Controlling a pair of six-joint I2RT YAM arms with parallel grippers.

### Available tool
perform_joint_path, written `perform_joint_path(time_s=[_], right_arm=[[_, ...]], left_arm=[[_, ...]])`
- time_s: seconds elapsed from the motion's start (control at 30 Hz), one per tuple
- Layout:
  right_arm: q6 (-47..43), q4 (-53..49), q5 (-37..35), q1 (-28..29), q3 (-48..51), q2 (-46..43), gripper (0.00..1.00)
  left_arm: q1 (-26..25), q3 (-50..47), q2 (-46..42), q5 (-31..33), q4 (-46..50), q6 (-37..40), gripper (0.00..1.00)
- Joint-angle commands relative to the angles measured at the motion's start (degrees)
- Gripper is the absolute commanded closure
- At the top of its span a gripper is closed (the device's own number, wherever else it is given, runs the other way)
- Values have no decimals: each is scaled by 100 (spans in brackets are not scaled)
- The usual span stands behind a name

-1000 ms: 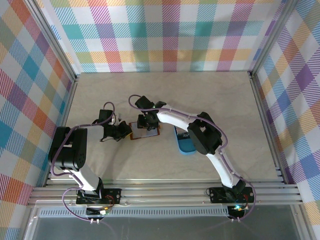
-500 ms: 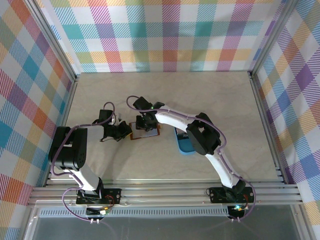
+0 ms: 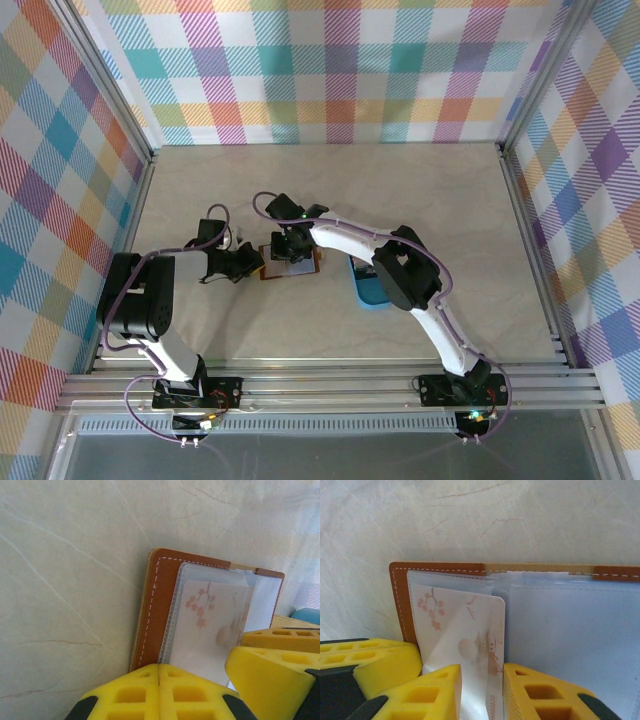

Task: Put the credit cards into the card holder

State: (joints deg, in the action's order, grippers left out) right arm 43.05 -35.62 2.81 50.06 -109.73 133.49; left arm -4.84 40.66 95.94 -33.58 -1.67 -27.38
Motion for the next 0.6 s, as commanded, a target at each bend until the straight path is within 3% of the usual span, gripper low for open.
perform_joint_path(time_s=[0.0,0.57], right_arm=[[220,308,458,74,-39,63,73],[387,506,736,74,-29,63,77]], left_arm=[[-19,-32,35,-61,75,39,94],[-19,-32,35,-69,64,22,94]])
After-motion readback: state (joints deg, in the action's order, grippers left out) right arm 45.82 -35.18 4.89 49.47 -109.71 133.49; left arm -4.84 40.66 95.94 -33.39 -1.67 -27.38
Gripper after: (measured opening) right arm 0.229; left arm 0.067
